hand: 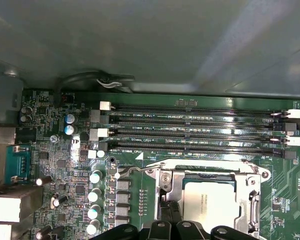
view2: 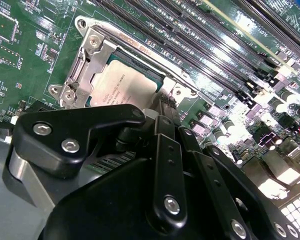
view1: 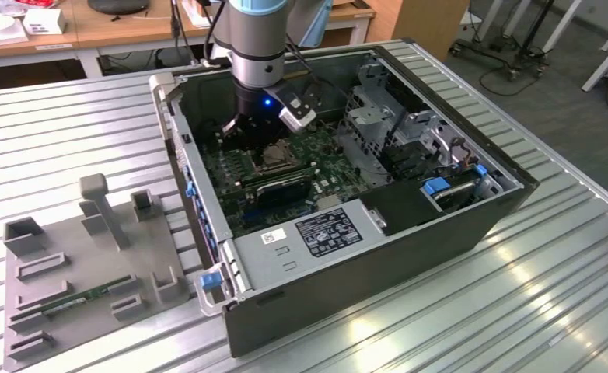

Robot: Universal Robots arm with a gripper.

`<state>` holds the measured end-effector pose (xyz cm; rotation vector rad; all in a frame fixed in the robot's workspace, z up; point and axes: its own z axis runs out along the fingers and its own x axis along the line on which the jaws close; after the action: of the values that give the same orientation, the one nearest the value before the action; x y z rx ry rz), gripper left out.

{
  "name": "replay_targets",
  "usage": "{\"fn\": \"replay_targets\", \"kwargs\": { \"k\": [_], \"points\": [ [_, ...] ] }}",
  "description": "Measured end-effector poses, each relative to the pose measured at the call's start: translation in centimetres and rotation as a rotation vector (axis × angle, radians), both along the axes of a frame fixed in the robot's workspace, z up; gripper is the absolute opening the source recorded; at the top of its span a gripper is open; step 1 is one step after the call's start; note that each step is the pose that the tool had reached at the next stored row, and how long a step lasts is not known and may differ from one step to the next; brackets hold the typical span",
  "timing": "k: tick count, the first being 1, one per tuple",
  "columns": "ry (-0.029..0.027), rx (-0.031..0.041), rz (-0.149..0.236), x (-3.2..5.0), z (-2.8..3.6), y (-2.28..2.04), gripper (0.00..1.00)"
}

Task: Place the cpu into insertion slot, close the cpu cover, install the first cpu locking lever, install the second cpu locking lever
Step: 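Close the cpu cover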

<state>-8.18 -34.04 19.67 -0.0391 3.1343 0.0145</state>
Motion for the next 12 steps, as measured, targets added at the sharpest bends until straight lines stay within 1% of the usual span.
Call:
{"fn": "replay_targets", "kwargs": {
  "k": [3, 5, 12],
  "points": [
    [-0.0020, 0.0028, 0.000, 0.05, 0.21, 0.07, 0.11],
    [-0.0009, 0.0013, 0.000, 0.04, 0.49, 0.06, 0.11],
    [-0.0006, 0.0009, 0.000, 0.03, 1.35, 0.04, 0.11]
  ]
}}
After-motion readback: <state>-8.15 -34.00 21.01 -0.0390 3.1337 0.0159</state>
